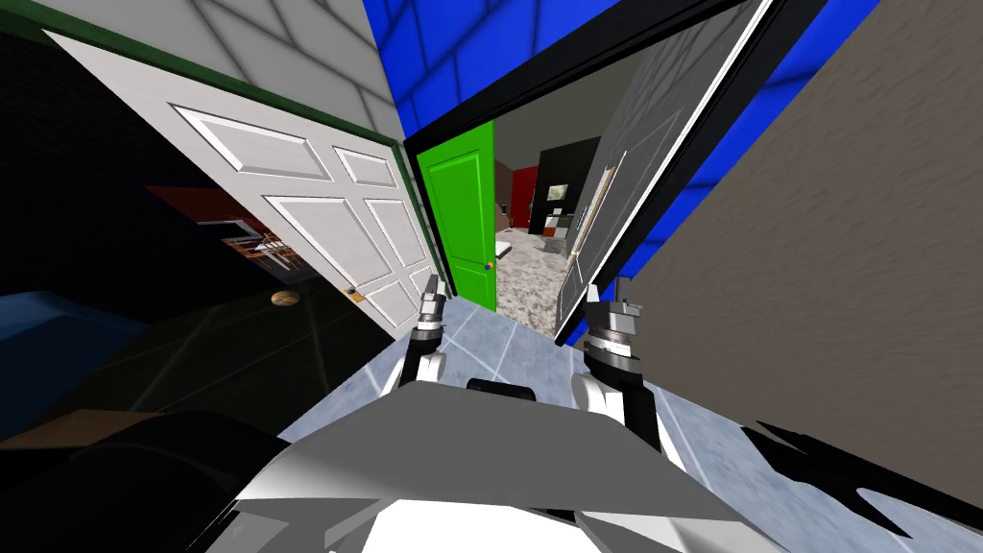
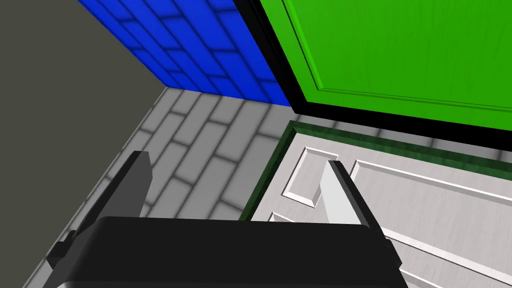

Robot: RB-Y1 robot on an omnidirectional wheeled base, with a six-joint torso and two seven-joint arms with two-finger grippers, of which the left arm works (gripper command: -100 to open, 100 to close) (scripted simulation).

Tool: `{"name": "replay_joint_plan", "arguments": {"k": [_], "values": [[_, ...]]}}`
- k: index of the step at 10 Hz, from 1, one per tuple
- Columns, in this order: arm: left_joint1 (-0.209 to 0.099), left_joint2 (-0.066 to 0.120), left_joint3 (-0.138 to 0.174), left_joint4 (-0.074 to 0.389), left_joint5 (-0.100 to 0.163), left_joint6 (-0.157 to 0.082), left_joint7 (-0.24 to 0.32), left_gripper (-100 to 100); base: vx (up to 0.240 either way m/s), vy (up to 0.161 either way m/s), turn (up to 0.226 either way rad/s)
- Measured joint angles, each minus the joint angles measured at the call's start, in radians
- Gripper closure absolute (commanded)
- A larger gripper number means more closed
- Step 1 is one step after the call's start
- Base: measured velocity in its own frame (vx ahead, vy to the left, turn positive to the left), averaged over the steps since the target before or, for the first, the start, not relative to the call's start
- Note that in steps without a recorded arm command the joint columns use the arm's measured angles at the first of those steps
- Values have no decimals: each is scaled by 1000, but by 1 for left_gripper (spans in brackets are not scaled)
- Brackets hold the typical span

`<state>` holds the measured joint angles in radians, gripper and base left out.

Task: Push the door open

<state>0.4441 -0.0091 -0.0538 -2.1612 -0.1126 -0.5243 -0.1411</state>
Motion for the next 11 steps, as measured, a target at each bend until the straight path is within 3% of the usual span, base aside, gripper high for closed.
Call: {"name": "replay_joint_plan", "arguments": {"k": [8,11], "values": [[-56,33,-4,145,-36,-22,-120,-100,95,26,0],[-77,48,-3,216,-49,-44,-171,-100,100,22,1]]}}
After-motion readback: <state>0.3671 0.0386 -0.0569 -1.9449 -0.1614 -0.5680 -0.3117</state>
